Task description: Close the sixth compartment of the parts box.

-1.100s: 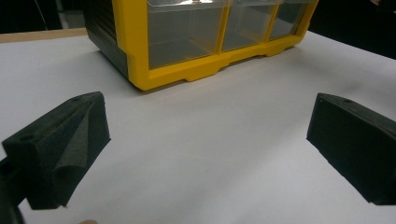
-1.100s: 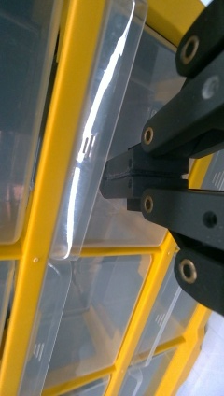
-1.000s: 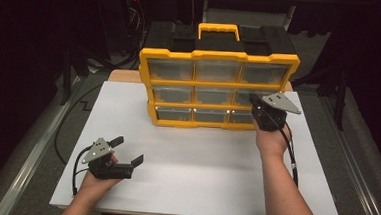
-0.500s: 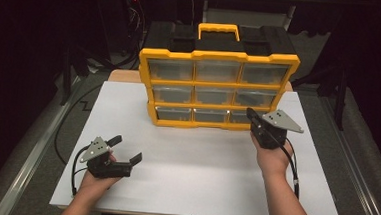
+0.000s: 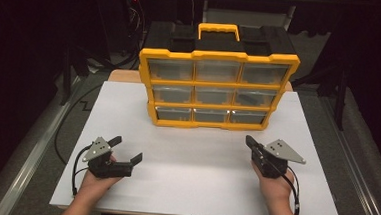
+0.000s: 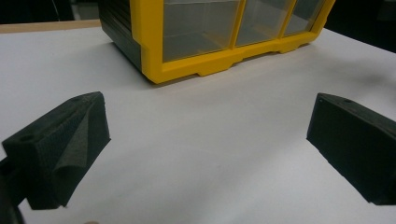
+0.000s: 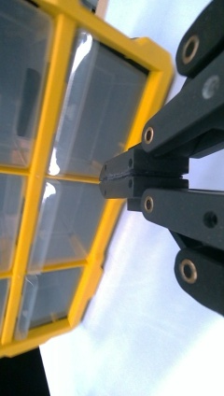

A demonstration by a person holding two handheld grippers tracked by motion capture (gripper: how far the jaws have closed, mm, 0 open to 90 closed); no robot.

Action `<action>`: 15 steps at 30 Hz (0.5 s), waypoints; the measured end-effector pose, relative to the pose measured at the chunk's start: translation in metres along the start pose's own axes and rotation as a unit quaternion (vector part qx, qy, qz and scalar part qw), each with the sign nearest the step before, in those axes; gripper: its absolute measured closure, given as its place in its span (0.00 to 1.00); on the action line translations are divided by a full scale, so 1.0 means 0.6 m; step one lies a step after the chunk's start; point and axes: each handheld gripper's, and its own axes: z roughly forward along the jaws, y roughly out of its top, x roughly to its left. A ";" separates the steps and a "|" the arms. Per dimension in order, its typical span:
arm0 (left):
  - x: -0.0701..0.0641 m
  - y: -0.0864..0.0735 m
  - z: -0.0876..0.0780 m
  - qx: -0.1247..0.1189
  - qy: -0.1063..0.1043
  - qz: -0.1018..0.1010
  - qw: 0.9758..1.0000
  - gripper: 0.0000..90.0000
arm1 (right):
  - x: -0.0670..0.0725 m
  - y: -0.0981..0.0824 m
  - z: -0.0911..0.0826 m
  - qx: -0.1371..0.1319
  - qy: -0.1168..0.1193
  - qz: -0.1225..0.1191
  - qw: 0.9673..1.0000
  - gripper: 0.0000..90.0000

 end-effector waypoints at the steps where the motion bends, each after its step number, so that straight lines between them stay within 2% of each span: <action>1: 0.000 0.000 0.000 0.000 0.000 0.000 1.000 0.00 | 0.001 -0.003 -0.006 -0.001 0.000 0.000 1.000 1.00; 6: 0.000 0.000 0.000 0.003 -0.008 0.004 1.000 0.00 | 0.005 -0.027 -0.047 -0.007 -0.001 0.001 1.000 1.00; 9: -0.002 0.000 0.000 0.005 -0.006 0.010 1.000 0.00 | 0.001 -0.050 -0.072 0.001 -0.007 -0.002 1.000 1.00; 13: 0.000 0.000 0.001 0.006 -0.001 0.007 1.000 0.00 | -0.008 -0.058 -0.083 0.002 -0.012 0.006 1.000 1.00; 15: 0.000 0.000 0.001 0.005 0.000 0.007 1.000 0.00 | -0.010 -0.057 -0.081 -0.001 -0.014 0.014 1.000 0.95</action>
